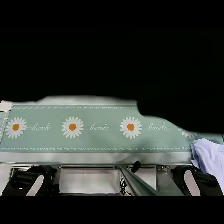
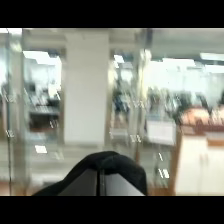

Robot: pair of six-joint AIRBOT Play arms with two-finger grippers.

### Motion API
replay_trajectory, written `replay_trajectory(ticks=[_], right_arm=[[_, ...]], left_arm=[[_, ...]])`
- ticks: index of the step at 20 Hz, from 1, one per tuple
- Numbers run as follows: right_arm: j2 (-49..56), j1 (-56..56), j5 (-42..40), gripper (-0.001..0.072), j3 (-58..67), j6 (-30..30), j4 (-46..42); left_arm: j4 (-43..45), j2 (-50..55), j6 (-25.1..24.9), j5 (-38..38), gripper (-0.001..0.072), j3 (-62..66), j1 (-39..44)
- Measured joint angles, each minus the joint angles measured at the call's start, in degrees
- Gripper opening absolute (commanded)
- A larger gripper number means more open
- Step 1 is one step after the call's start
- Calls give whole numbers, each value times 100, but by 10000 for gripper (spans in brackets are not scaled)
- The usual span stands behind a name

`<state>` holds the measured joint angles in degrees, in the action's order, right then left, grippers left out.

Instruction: Fold the shirts.

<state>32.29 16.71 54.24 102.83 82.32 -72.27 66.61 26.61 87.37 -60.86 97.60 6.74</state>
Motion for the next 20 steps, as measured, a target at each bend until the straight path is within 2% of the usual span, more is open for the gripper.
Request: replay_trajectory(ticks=[5, 7, 10, 12, 15, 20], right_arm=[[240, -111, 1475, 26, 94, 63, -651], [570, -350, 2059, 26, 90, -17, -813], [1272, -844, 2826, 26, -151, -81, -1088], [1843, -1154, 2844, 27, -435, -109, -1189], [2911, -1423, 2282, 27, -706, -85, -1252], [4618, -1552, 476, 27, -835, 98, -1231]], left_arm=[[647, 151, 730, -1749, 22, -11, 0], [765, 280, 826, -2404, 22, -341, 0], [973, 428, 861, -2791, 22, -1193, 0], [1250, 538, 833, -2684, 23, -1884, 0], [1832, 846, 796, -1947, 23, -2868, 0], [2321, 2076, 776, -267, 23, -3637, 0]])
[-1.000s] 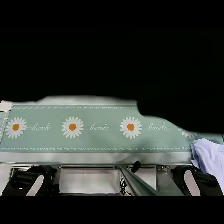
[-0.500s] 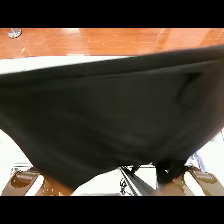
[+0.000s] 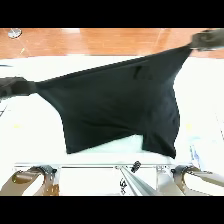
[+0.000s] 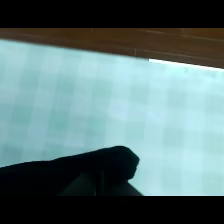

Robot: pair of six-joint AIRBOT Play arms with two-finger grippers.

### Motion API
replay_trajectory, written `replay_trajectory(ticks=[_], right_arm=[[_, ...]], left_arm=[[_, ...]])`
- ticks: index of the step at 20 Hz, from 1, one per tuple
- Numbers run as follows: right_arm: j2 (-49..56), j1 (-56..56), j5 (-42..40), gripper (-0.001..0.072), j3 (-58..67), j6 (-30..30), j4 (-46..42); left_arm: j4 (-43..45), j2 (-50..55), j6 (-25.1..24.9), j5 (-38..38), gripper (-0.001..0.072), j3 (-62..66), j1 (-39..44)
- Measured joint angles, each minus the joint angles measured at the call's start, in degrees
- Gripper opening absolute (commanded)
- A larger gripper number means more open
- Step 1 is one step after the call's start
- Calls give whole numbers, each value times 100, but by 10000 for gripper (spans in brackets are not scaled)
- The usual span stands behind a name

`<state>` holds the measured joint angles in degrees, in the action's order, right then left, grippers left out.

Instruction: Fold the shirts.

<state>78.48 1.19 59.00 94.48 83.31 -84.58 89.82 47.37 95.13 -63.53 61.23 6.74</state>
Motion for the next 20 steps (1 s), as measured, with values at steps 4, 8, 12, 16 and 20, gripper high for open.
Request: replay_trajectory(ticks=[4, 8, 12, 16, 20], right_arm=[[938, -17, -1445, 27, -22, 46, 330], [1665, 11, -2120, 28, -31, 63, 507], [2205, 155, -2055, 28, -31, 94, 584], [2461, 291, -1532, 27, -31, 223, 608], [2457, 332, -713, 27, -31, 332, 610]], left_arm=[[129, 1161, 120, 1285, 23, -138, 0], [164, 2070, 466, 2177, 23, -173, 0], [111, 2671, 837, 2356, 23, -188, 11], [70, 2959, 1043, 2079, 24, -188, 17], [11, 3040, 1163, 1399, 23, -188, 17]])
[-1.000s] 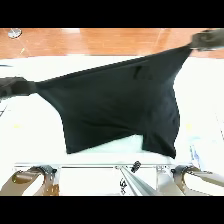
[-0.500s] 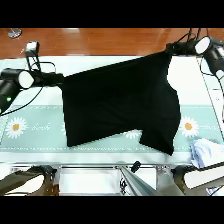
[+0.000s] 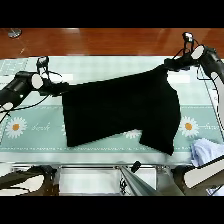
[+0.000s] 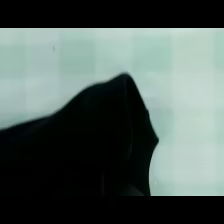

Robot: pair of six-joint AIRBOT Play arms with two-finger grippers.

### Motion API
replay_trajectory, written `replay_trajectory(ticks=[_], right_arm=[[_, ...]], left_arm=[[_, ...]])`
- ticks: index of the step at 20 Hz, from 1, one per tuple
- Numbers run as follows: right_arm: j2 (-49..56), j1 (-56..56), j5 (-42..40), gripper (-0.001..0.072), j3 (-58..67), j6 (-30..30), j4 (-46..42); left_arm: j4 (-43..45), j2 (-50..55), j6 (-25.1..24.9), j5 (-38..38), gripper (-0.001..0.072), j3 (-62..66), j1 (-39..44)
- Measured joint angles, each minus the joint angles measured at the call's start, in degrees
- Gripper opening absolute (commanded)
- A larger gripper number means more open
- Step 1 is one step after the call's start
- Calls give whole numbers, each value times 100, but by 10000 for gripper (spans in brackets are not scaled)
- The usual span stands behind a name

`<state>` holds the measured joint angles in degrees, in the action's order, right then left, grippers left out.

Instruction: Fold the shirts.

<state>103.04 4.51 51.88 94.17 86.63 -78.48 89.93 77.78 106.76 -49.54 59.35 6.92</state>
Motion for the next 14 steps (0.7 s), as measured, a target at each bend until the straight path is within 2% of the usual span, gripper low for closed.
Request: replay_trajectory(ticks=[5, 6, 7, 8, 9, 11, 14], right_arm=[[-9, 11, 1241, 28, 2, 131, -332], [-9, 11, 1392, 31, 2, 151, -393], [-9, 11, 1526, 94, 2, 173, -452], [-9, 11, 1620, 247, 2, 179, -507], [-17, 13, 1711, 350, 2, 184, -573], [-74, 17, 1943, 400, 4, 17, -647], [-297, 57, 2435, 412, 4, -378, -863]], left_arm=[[-157, 39, 35, -772, 27, 0, 66], [-197, 42, 39, -837, 70, 0, 76], [-245, 42, 39, -905, 186, 0, 79], [-264, 44, 39, -957, 347, 0, 87], [-304, 44, 42, -1045, 438, 0, 87], [-385, 28, -26, -1215, 450, 0, 74], [-448, -131, -424, -1644, 451, 0, 11]])
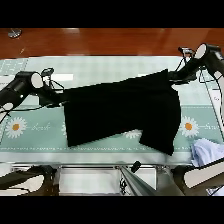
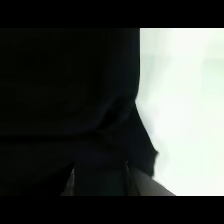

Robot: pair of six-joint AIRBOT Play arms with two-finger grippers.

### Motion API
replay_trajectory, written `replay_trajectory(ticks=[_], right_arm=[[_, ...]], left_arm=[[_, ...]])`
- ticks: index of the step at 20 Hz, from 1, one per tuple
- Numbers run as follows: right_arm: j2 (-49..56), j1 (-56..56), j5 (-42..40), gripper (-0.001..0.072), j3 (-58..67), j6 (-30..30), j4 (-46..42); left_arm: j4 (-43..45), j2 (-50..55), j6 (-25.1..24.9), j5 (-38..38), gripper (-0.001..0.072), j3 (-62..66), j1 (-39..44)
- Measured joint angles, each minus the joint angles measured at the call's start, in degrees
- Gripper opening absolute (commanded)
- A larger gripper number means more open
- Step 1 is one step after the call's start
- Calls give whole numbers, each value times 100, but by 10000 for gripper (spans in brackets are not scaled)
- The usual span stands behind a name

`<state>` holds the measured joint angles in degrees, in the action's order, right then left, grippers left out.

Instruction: Fold the shirts.

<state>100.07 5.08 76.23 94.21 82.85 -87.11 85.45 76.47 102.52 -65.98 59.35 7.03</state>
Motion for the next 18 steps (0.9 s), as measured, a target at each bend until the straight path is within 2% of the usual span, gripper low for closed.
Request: replay_trajectory(ticks=[2, 4, 5, 6, 8, 12, 18], right_arm=[[-203, 142, 291, 476, -2, -125, -160], [-411, 385, 623, 606, -61, -212, -142], [-518, 553, 741, 610, -146, -249, -28], [-629, 732, 837, 610, -264, -306, 44], [-855, 1123, 951, 609, -610, -426, 446], [-1235, 1779, 938, 598, -1329, -634, 1126], [-1397, 2074, 791, 598, -1663, -793, 1617]], left_arm=[[-37, -256, -262, -267, 461, -20, -57], [-216, -627, -540, -498, 461, -173, -144], [-415, -855, -723, -581, 501, -343, -219], [-686, -1095, -940, -638, 585, -586, -323], [-1377, -1537, -1342, -706, 654, -1204, -575], [-2479, -2310, -1937, -754, 651, -2649, -1130], [-2809, -2669, -2260, -553, 649, -3657, -1462]])
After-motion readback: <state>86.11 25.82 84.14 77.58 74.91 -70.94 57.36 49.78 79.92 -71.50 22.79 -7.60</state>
